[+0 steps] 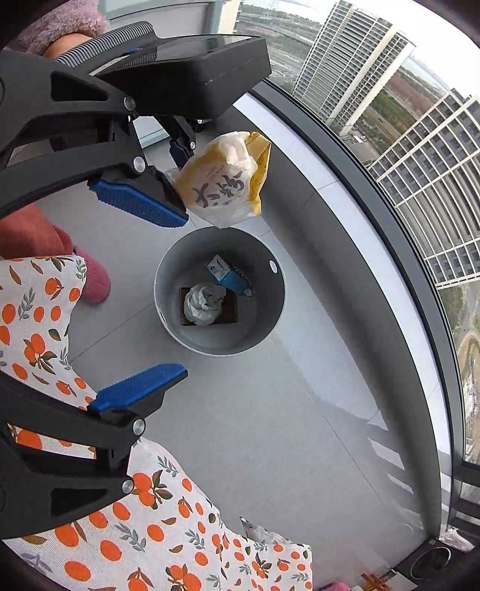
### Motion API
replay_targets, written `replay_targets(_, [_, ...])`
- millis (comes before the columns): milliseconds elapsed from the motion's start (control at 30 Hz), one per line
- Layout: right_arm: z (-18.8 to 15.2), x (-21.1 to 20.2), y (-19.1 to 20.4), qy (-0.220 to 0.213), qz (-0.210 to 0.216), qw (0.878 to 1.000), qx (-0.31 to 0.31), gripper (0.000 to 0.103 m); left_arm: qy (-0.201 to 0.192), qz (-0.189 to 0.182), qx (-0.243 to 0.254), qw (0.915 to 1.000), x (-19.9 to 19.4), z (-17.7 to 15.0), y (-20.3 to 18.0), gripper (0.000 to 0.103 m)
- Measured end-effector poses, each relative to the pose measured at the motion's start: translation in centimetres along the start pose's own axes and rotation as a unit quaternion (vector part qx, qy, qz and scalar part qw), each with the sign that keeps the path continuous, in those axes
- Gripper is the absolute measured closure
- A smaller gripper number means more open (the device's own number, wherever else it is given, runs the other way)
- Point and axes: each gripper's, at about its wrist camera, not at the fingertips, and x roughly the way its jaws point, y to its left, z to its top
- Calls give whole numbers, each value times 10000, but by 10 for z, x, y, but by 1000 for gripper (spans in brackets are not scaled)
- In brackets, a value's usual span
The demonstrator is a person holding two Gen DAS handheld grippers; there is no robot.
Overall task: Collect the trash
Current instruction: 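Carry carton and bread bag to the grey bin and release both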
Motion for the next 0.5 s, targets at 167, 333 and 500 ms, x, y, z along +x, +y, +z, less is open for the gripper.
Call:
replay_targets(167, [-10,-22,-11,-187,-28,9996,222,29,104,44,204,9997,33,23,-17,31])
replay_targets(333, [-27,-58,-26,-351,-70,9981,503,29,211,96,385,9990,13,26,-31,31])
replay_targets(500, [-71,-114,-42,-580,-190,9941,896,29,8,-2,833,9965,-66,16,-61,31])
